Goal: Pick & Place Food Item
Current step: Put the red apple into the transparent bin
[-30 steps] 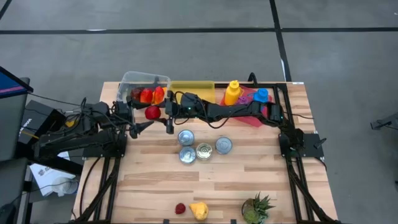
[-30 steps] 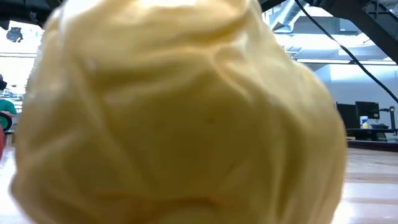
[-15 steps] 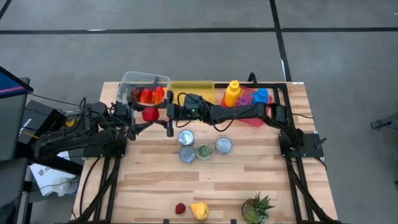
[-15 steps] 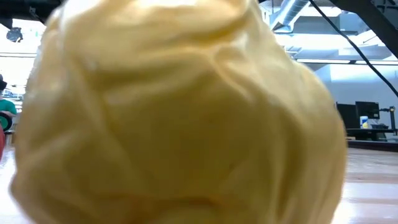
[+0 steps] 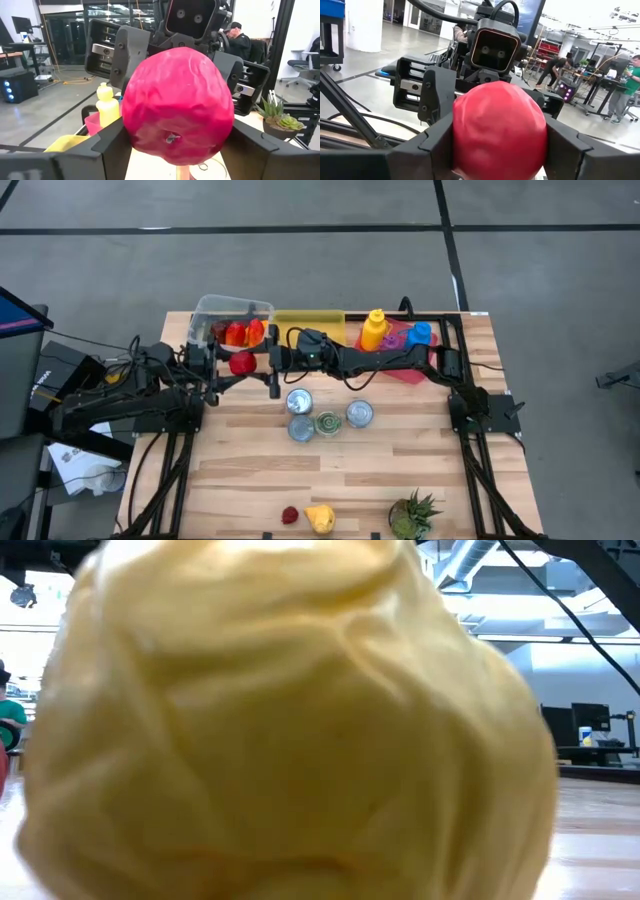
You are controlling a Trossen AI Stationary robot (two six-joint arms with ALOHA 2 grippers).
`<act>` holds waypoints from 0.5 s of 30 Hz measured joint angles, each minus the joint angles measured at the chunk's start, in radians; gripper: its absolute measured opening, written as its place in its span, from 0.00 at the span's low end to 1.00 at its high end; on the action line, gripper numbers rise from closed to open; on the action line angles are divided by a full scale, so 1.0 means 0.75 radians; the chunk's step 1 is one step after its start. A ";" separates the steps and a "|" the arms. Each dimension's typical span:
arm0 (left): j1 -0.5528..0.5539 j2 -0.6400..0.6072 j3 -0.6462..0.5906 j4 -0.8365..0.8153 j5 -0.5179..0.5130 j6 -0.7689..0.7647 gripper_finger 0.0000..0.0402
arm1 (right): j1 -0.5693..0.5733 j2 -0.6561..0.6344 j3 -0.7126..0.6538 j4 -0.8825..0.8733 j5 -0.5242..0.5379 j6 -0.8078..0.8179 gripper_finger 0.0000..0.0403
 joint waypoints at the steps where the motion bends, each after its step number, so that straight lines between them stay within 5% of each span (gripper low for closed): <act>1: 0.000 0.000 0.000 0.000 0.001 0.001 0.60 | 0.000 0.000 0.000 -0.001 -0.001 0.001 0.57; 15: 0.000 0.002 -0.004 -0.014 0.019 -0.011 0.59 | 0.002 0.000 0.004 -0.044 -0.011 0.054 0.66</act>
